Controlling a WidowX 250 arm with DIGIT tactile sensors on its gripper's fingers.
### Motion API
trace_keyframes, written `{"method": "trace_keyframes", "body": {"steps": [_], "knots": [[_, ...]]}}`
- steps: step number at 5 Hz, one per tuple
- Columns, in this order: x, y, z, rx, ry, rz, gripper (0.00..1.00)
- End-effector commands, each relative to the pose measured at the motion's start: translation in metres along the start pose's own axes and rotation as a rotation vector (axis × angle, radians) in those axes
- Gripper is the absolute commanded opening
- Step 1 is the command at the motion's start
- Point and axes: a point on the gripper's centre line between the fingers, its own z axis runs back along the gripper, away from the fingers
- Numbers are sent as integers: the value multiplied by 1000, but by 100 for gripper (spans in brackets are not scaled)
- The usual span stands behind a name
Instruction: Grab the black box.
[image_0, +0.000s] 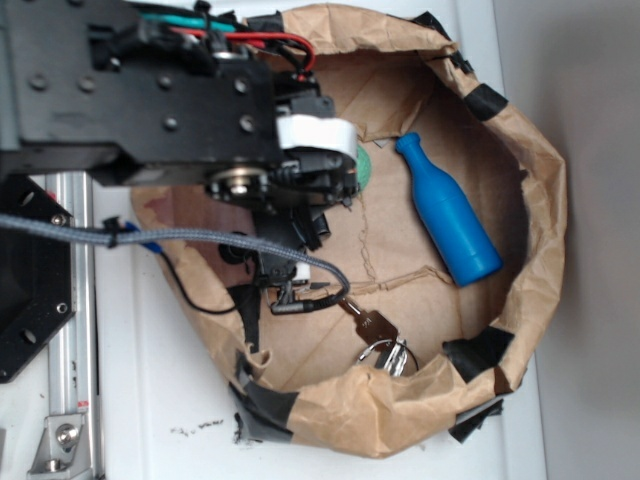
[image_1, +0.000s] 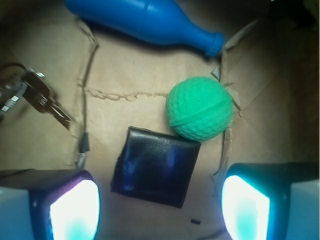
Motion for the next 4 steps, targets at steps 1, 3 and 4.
{"method": "trace_keyframes", "body": {"steps": [1,3,4], "knots": [[-5,12,-5,-64,-76,218,100],[5,-2,-31,-62,-45,333,100],[7,-1,-49,-16,-17,316,100]]}}
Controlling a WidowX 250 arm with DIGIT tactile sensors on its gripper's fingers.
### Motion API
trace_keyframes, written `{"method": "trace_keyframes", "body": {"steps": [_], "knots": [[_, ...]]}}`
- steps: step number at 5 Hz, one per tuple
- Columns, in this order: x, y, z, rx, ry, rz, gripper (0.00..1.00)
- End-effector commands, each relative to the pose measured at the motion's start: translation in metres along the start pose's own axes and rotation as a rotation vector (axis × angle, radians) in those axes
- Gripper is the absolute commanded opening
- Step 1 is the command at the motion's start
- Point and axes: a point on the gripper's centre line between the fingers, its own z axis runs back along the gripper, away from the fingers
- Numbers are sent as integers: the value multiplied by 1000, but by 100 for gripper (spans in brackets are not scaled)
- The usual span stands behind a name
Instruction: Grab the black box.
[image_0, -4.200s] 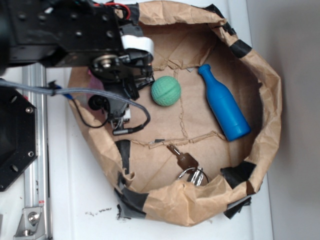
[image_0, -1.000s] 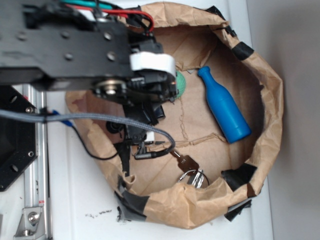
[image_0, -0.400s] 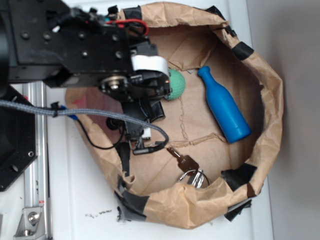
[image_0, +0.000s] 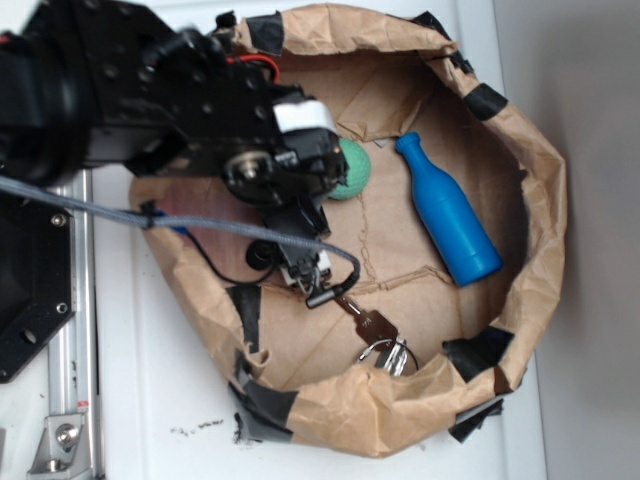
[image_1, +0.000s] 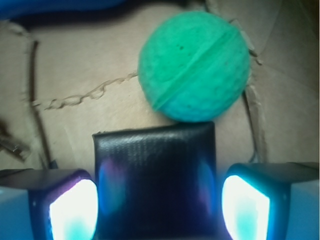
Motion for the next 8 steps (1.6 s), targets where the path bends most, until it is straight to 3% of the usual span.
{"method": "trace_keyframes", "body": {"steps": [1,3,4,5,7,8], "knots": [[10,-1,-20,46,-3,-33,100],[13,0,-17,25,-2,-28,100],[13,1,-16,17,5,-44,0],[13,1,5,23,-4,-174,0],[15,-24,104,-56,-107,-429,0],[18,-35,147,-40,-52,-423,0]]}}
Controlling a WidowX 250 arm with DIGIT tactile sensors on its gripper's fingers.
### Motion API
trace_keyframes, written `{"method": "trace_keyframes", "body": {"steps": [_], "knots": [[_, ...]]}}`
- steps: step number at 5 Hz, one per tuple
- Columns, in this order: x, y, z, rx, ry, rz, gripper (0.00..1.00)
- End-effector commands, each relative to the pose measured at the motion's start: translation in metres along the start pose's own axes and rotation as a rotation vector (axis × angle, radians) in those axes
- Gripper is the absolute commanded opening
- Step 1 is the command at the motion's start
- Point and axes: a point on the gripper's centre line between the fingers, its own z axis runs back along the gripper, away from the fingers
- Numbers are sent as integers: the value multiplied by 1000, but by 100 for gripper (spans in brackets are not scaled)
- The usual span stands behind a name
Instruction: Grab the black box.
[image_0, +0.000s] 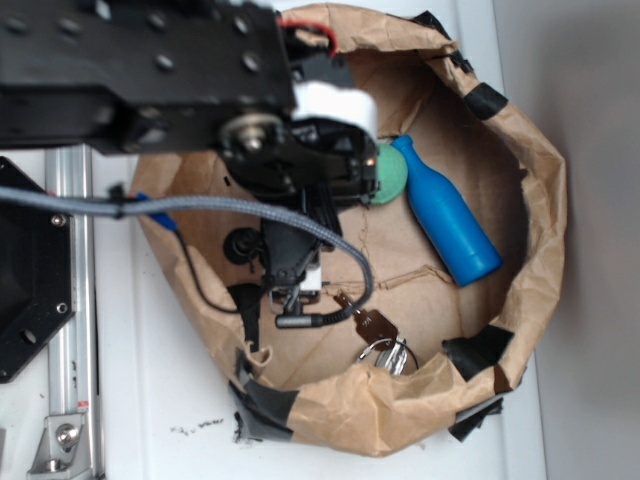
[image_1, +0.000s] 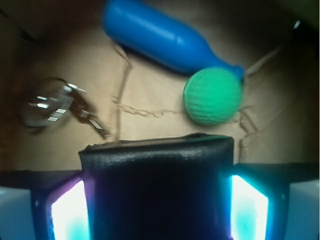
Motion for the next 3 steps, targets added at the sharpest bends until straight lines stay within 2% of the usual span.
{"method": "trace_keyframes", "body": {"steps": [1,2,3], "knots": [[20,-10,52,71,-10,1,0],[27,-7,37,162,48,38,0],[30,-4,34,170,52,52,0]]}}
